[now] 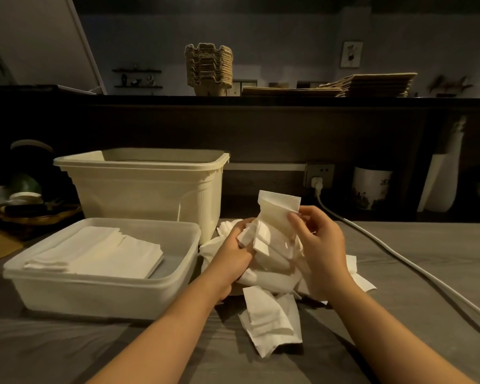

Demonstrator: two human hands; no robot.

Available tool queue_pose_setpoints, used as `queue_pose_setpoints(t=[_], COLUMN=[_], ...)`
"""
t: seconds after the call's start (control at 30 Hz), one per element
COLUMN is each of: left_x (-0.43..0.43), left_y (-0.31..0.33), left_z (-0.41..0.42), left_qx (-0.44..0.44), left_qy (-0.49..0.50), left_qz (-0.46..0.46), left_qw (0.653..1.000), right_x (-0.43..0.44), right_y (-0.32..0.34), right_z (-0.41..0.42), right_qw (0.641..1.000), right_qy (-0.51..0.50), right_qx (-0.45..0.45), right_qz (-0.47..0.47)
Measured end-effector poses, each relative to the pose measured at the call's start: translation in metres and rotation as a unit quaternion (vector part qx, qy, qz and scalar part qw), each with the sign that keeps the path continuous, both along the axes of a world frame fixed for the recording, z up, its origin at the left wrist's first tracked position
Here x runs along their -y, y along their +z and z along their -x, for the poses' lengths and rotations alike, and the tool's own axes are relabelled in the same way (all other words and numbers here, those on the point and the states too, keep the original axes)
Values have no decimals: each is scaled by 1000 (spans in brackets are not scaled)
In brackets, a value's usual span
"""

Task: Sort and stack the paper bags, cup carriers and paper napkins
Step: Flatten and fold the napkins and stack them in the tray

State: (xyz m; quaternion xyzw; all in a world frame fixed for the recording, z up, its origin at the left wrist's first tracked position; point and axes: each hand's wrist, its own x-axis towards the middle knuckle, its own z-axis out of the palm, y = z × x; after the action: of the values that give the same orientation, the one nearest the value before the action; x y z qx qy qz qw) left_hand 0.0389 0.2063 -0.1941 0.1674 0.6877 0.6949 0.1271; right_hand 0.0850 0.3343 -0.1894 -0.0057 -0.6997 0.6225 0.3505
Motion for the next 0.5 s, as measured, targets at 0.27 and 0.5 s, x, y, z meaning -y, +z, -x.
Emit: queue_pose_setpoints(t=[0.27,0.5], left_x=[1,2], left_y=[3,3], left_z=[-1,-3], left_qx=[13,37], left_qy=[7,-19], left_qz=[-8,-22], left_qw=[1000,999], right_x=[-3,-5], right_y=[1,1], right_z=[5,5], right_qw=[999,994], right_qy=[-22,3], right_qx=[32,62], right_qz=[28,93])
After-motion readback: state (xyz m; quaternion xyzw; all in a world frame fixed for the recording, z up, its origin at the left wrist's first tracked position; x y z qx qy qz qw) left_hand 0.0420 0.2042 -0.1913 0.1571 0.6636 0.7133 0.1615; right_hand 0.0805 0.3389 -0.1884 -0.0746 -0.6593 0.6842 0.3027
